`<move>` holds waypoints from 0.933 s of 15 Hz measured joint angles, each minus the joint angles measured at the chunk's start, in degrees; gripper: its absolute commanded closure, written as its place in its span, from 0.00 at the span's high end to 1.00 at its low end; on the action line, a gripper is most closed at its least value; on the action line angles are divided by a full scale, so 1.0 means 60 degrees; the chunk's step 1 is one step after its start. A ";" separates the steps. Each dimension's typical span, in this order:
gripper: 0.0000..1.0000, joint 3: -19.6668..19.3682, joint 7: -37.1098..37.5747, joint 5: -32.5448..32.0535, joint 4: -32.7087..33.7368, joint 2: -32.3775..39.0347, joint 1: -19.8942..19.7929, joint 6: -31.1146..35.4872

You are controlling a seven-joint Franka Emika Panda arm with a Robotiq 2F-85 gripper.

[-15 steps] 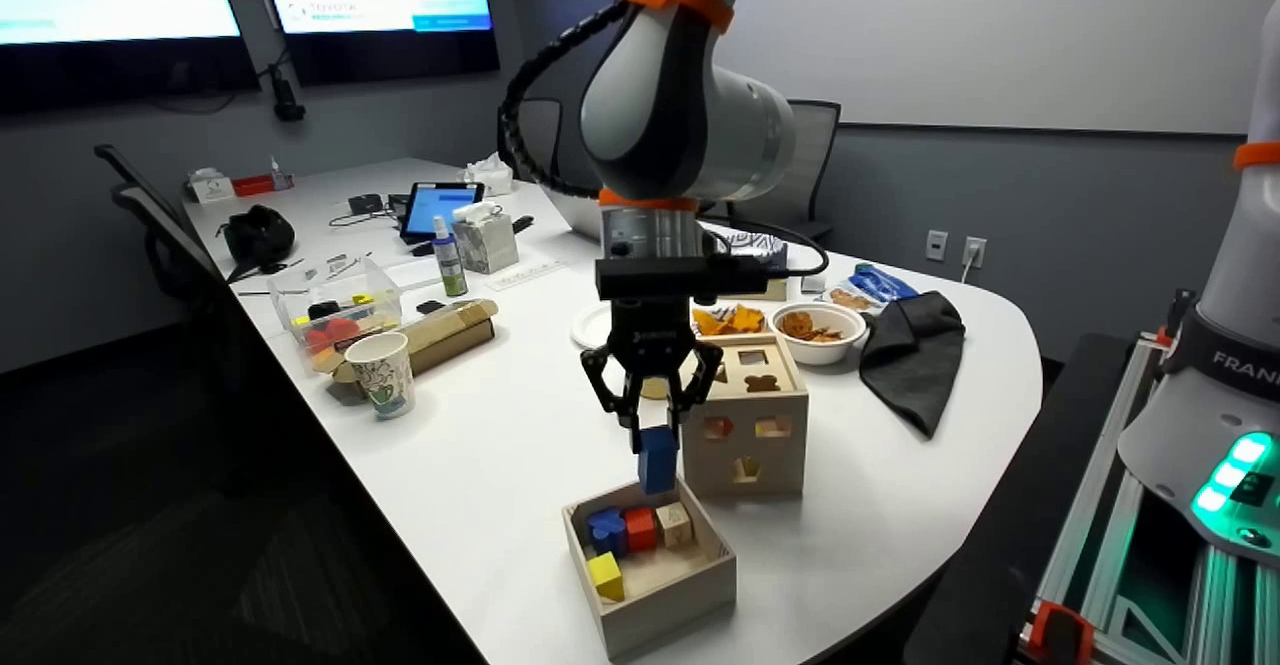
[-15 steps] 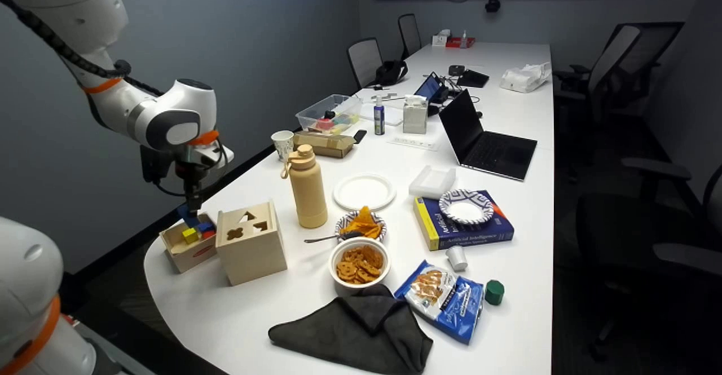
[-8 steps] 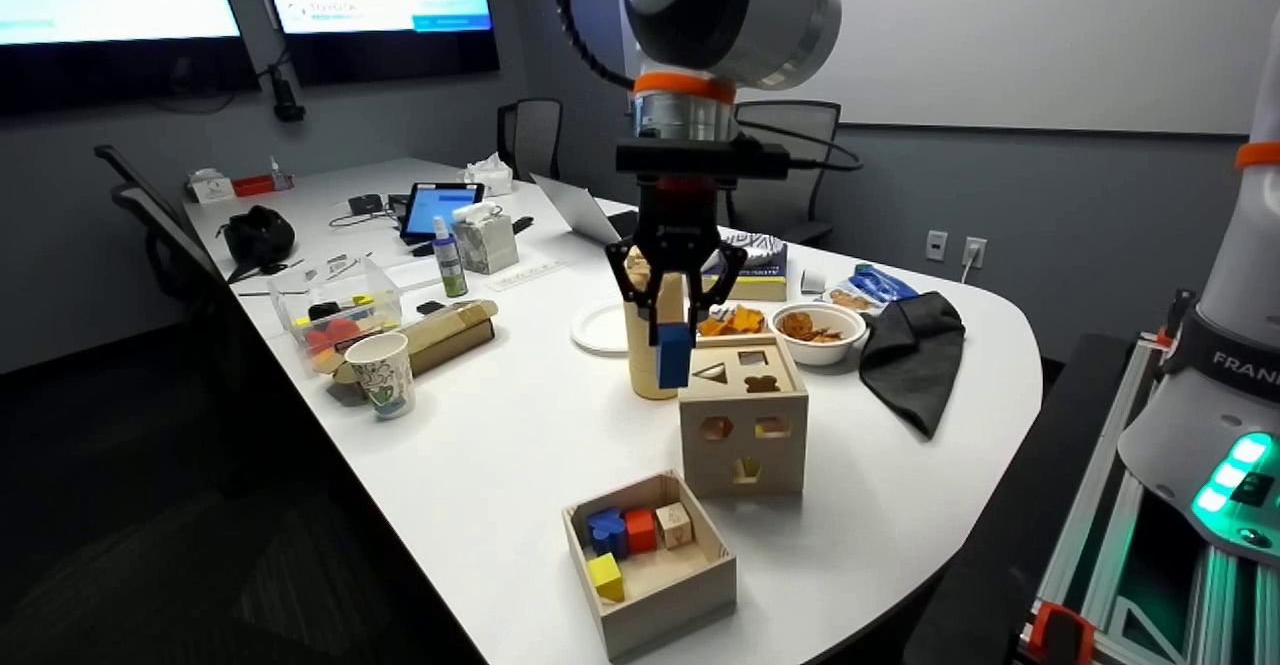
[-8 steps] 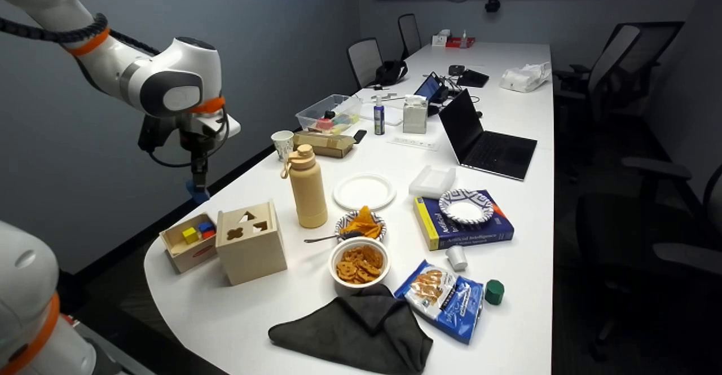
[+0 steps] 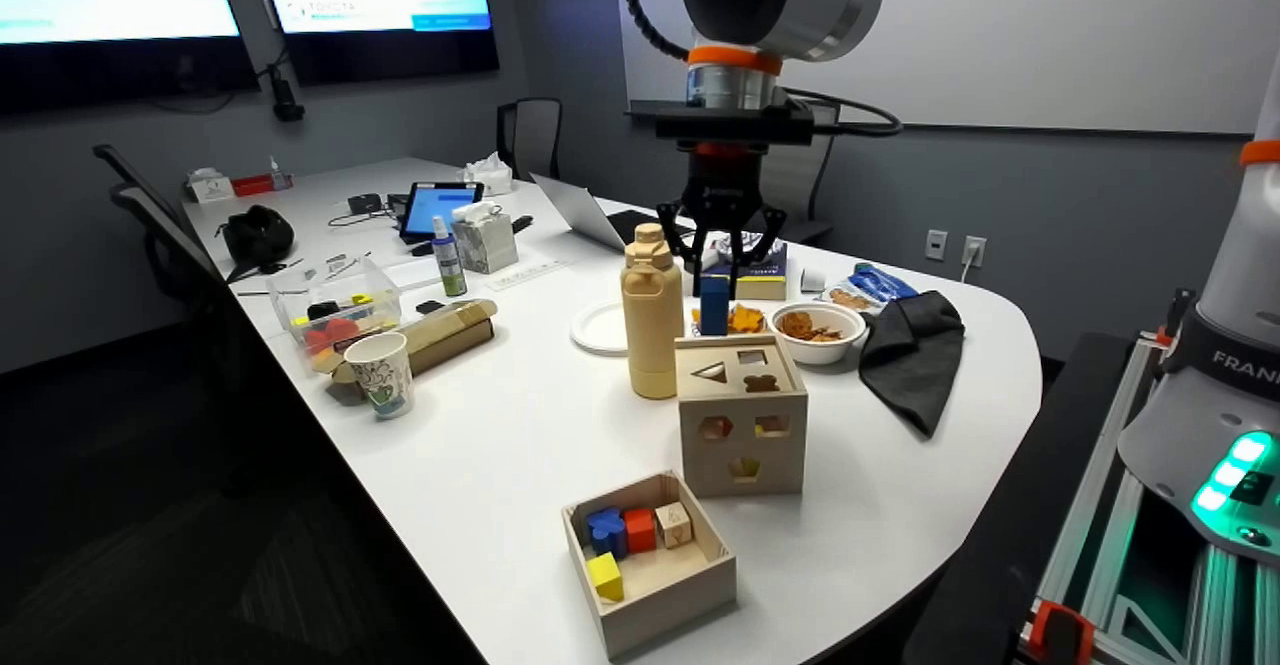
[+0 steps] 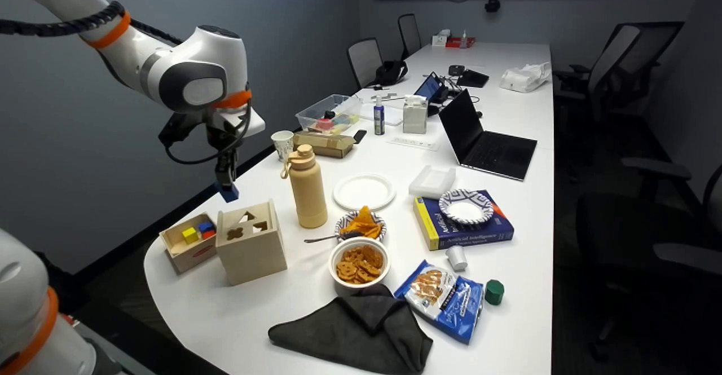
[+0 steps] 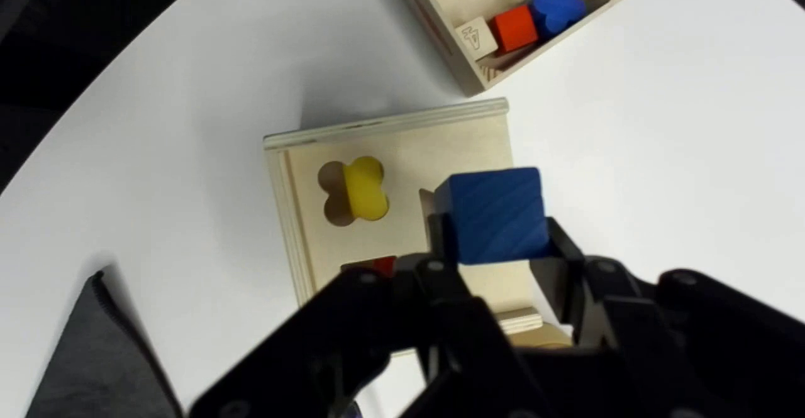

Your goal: Close the cube-shaped wooden object, then place the orange cube and blue cube in it

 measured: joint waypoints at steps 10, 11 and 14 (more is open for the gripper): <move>0.11 -0.0633 -0.1145 -0.0507 -0.0020 0.0317 -0.0621 -0.0906; 0.11 -0.0663 -0.1315 -0.0506 0.0024 0.0422 -0.0653 -0.0906; 0.11 -0.0757 -0.1805 -0.0455 0.0270 0.0813 -0.0696 -0.0905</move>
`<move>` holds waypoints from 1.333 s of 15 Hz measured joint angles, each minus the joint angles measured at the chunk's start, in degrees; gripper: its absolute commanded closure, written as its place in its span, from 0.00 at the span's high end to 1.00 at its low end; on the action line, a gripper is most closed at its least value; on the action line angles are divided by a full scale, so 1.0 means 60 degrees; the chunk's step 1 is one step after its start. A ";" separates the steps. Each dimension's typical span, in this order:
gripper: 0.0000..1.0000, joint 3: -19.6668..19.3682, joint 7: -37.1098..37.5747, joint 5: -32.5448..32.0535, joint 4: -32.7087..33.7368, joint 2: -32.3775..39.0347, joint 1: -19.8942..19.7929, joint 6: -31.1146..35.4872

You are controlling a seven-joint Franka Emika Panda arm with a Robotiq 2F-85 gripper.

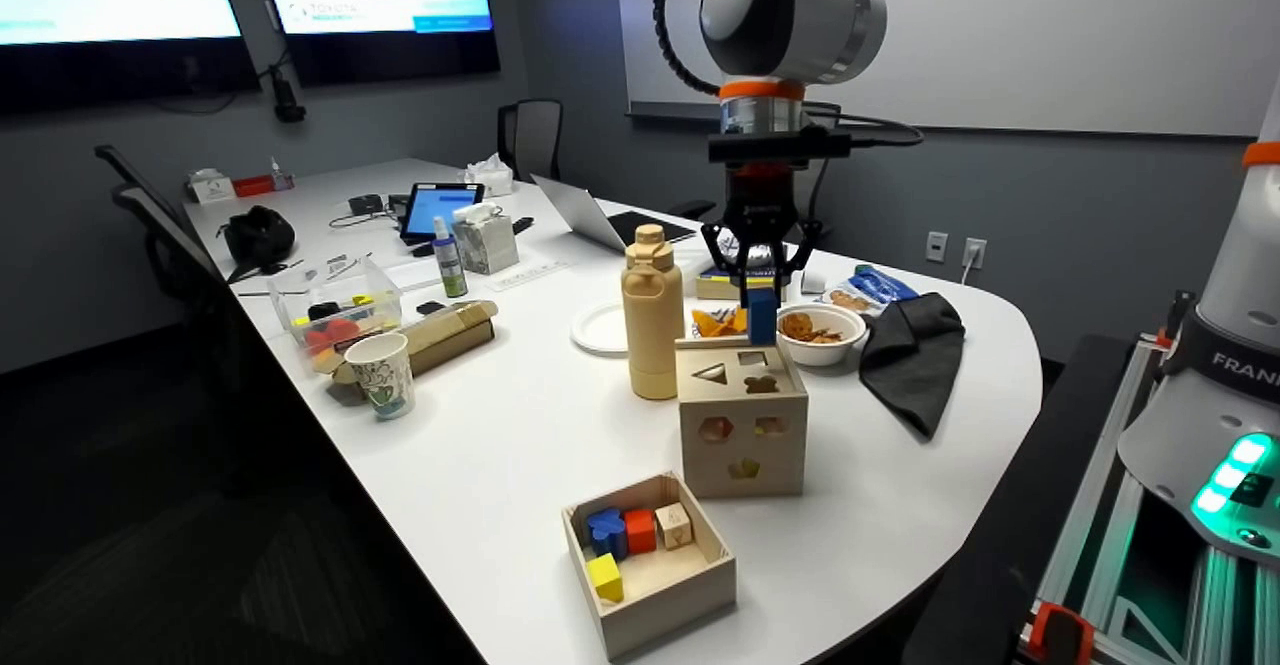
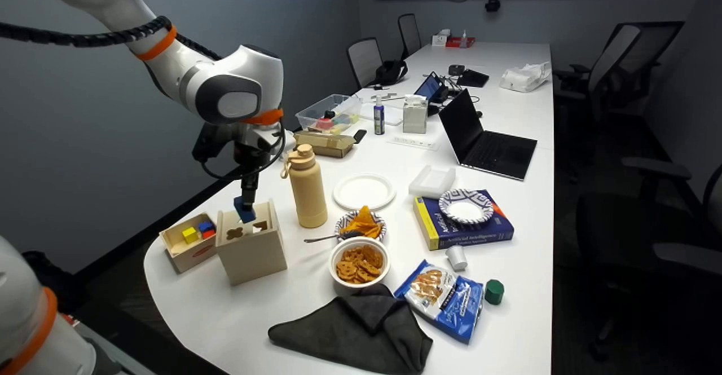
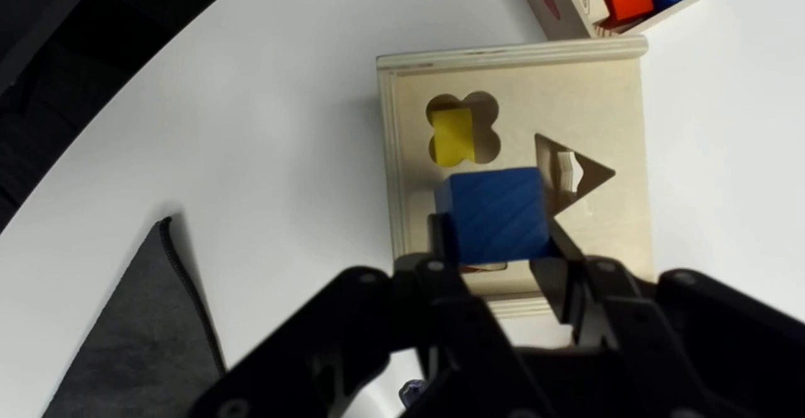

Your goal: Close the cube-shaped wooden object, then place the orange cube and blue cube in it

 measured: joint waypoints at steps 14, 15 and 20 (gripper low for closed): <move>0.11 -0.0130 -0.0772 0.0593 0.0762 0.1404 -0.0065 0.0012; 0.11 -0.0136 -0.0774 0.0605 0.0768 0.1416 -0.0079 0.0012; 0.11 -0.0168 -0.0774 0.0618 0.0868 0.1504 -0.0083 0.0012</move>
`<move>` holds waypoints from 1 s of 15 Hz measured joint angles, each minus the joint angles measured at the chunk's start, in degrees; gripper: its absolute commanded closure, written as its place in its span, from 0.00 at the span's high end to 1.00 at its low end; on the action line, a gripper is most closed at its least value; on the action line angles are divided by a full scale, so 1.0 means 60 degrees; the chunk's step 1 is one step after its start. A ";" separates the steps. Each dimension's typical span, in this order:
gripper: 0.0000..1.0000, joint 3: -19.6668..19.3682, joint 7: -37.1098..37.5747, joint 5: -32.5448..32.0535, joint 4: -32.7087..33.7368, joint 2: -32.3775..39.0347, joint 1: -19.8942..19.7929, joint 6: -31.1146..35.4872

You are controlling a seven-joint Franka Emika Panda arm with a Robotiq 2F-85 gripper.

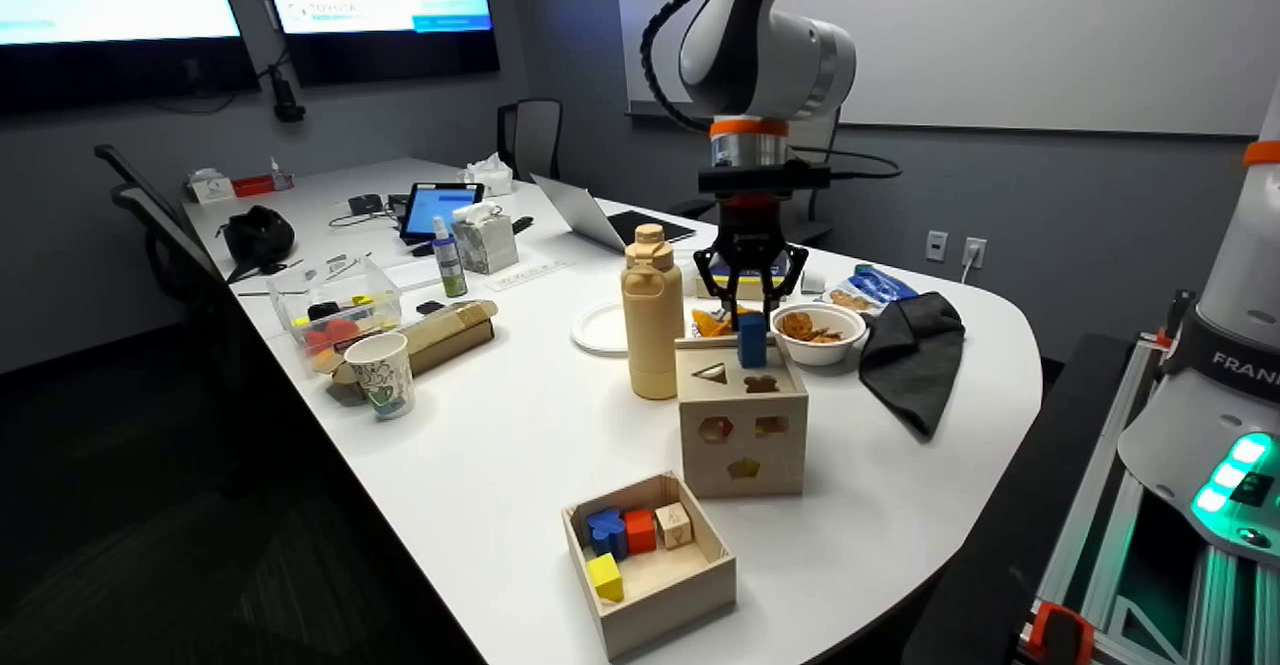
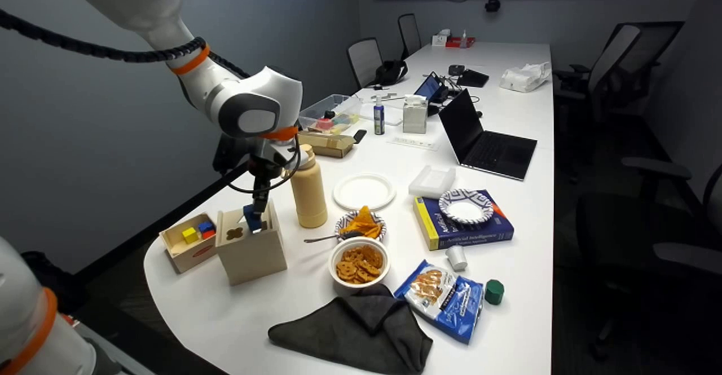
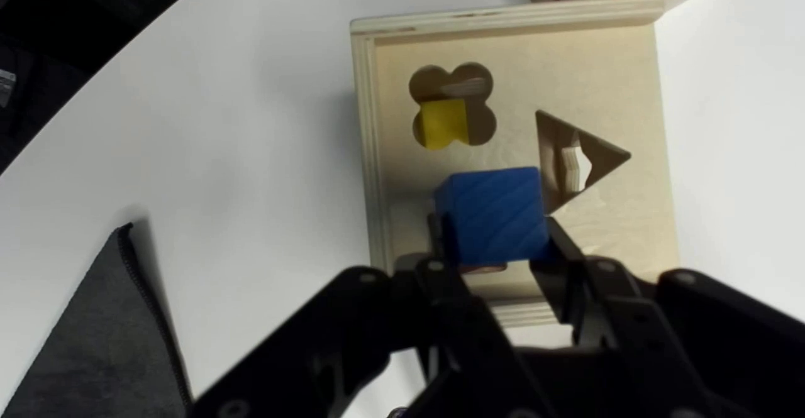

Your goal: Close the cube-shaped wooden object, then place the orange cube and blue cube in it

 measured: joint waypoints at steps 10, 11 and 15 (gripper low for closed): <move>0.11 -0.0100 0.0001 0.0000 0.0076 0.0132 0.0000 0.0009; 0.11 -0.0108 0.0001 0.0000 0.0080 0.0160 0.0000 0.0009; 0.21 -0.0126 0.0001 0.0000 0.0116 0.0276 -0.0001 0.0024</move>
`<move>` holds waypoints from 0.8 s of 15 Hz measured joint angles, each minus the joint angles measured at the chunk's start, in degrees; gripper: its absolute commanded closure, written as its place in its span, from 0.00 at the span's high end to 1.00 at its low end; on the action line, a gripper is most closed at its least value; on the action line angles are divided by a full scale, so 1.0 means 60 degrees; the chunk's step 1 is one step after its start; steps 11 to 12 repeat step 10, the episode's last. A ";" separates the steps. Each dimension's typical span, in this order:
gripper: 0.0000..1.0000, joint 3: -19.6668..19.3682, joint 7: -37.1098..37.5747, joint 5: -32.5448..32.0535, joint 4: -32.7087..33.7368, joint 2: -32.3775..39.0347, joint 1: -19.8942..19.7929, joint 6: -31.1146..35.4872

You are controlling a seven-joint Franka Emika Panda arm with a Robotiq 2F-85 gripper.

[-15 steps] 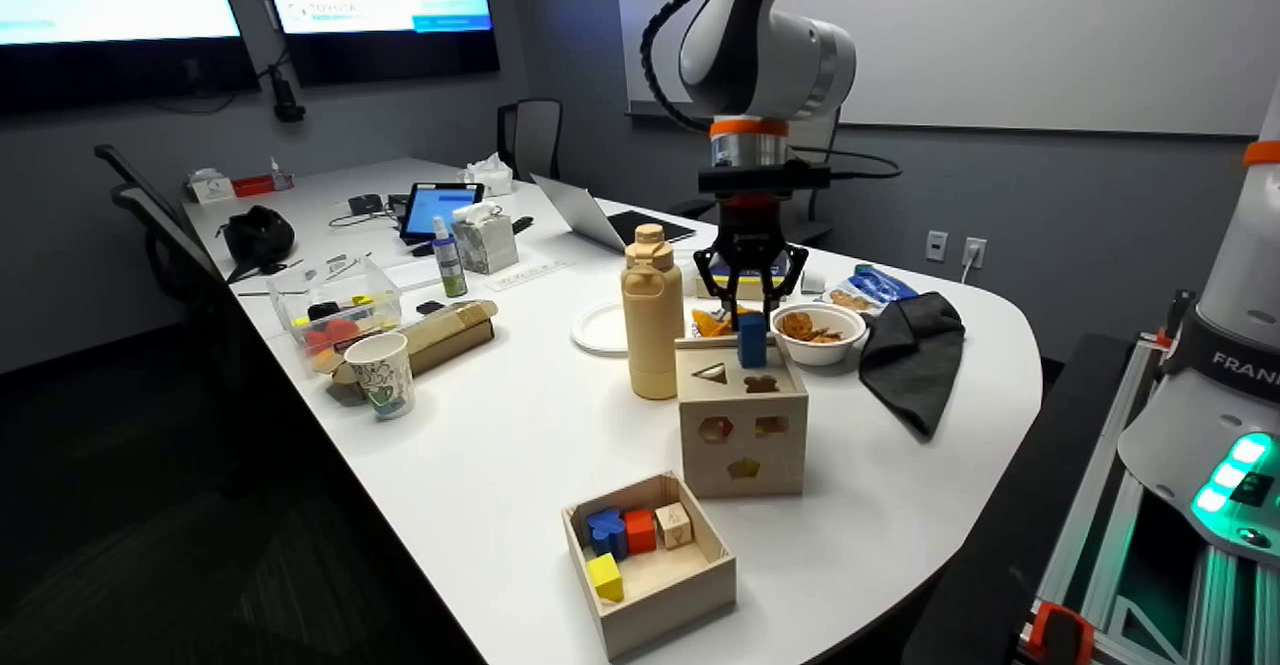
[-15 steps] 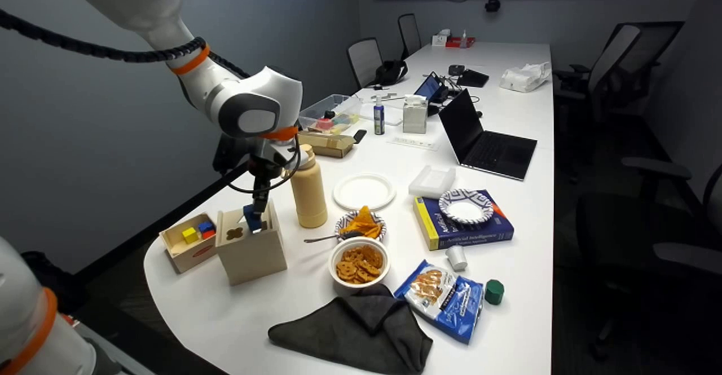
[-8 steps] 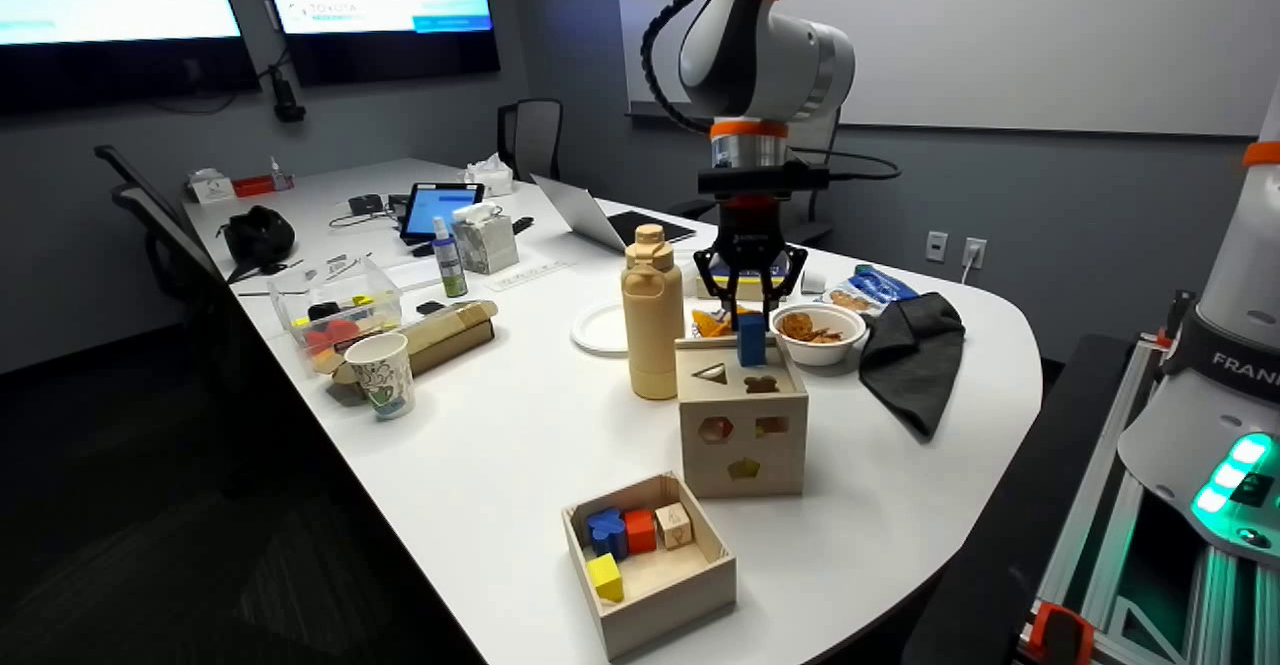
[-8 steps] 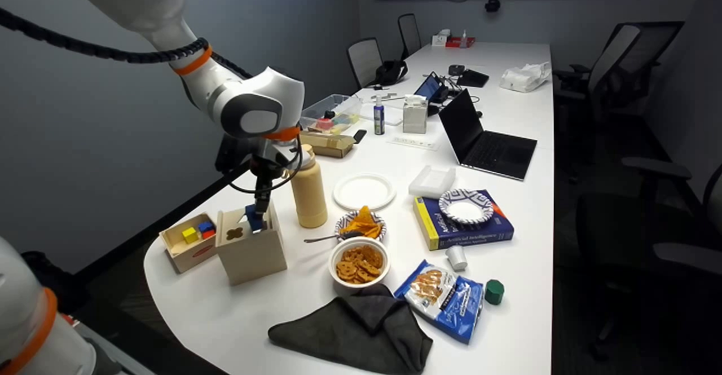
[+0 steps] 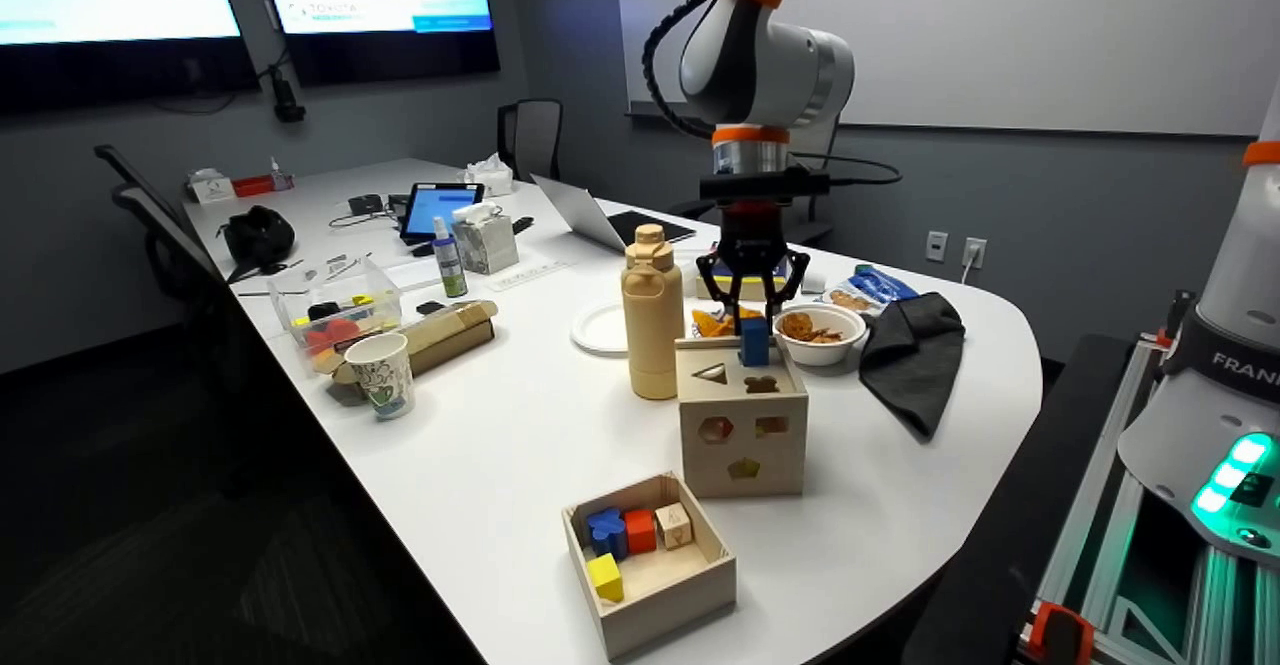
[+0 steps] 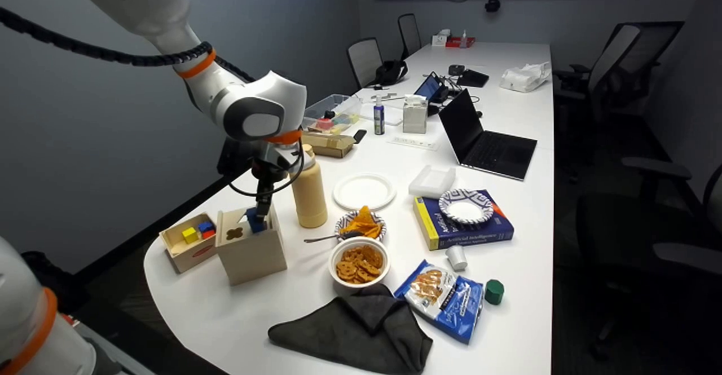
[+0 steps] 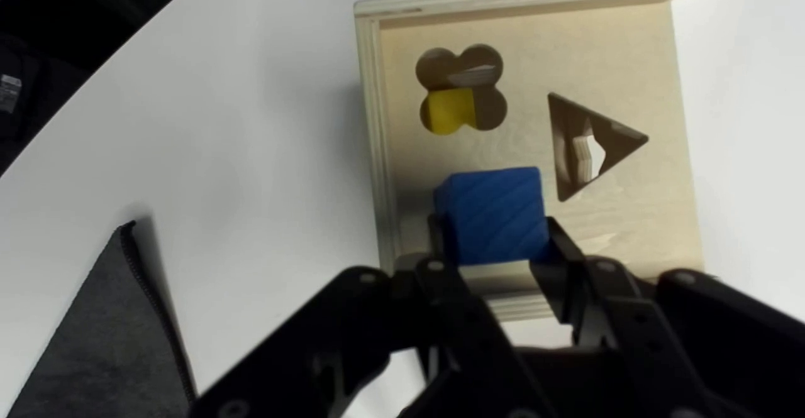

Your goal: Close the cube-shaped wooden object, then place the orange cube and blue cube in it

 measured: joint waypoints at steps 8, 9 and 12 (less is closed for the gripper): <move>1.00 0.0021 0.0000 0.0000 0.0094 0.0118 0.0003 0.0005; 1.00 0.0025 0.0000 0.0000 0.0099 0.0118 0.0003 0.0005; 1.00 0.0030 0.0000 0.0000 0.0104 0.0118 0.0003 0.0005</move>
